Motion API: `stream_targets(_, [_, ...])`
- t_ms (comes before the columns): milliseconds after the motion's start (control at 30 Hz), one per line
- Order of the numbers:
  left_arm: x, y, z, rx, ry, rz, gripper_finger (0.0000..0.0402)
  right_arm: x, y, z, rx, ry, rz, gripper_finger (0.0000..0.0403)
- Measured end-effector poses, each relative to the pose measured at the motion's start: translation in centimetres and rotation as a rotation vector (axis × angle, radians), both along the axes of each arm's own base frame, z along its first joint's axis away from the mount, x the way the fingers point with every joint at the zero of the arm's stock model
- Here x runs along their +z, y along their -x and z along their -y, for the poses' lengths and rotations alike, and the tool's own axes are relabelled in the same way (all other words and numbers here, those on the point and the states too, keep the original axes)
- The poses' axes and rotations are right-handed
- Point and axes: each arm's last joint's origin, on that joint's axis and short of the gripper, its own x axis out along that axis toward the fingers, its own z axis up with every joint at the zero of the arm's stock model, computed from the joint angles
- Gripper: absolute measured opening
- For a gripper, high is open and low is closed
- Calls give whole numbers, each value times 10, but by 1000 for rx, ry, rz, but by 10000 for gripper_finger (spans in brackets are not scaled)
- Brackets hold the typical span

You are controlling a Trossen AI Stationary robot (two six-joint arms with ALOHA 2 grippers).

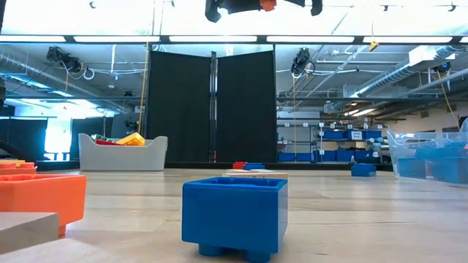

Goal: Sort blocks by size
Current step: Put the large orange game piece into the gray bin

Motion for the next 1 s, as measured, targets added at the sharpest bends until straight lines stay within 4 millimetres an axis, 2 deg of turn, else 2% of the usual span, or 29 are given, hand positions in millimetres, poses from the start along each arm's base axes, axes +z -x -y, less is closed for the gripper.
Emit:
stream_targets(200, [0, 0, 0, 5, 1, 1, 133, 0, 0, 1, -12, -1, -2, 170])
stream_targets(267, [0, 0, 0, 3, 3, 0, 107, 0, 0, 0, -11, 0, -3, 179])
stream_targets(433, [-3, 1, 0, 33, -5, -32, 93, -1, 1, -2, -76, -10, -12, 216])
stream_targets(633, [-3, 1, -4, 69, -4, -40, 102, 3, 6, -1, -112, -7, 4, 265])
stream_targets(833, [-5, 6, -10, 255, -20, -86, 110, 10, 17, 2, -214, -13, 0, 314])
stream_targets(1000, [-2, 21, -15, 420, -61, -207, 102, 8, 29, 4, -221, -45, -78, 335])
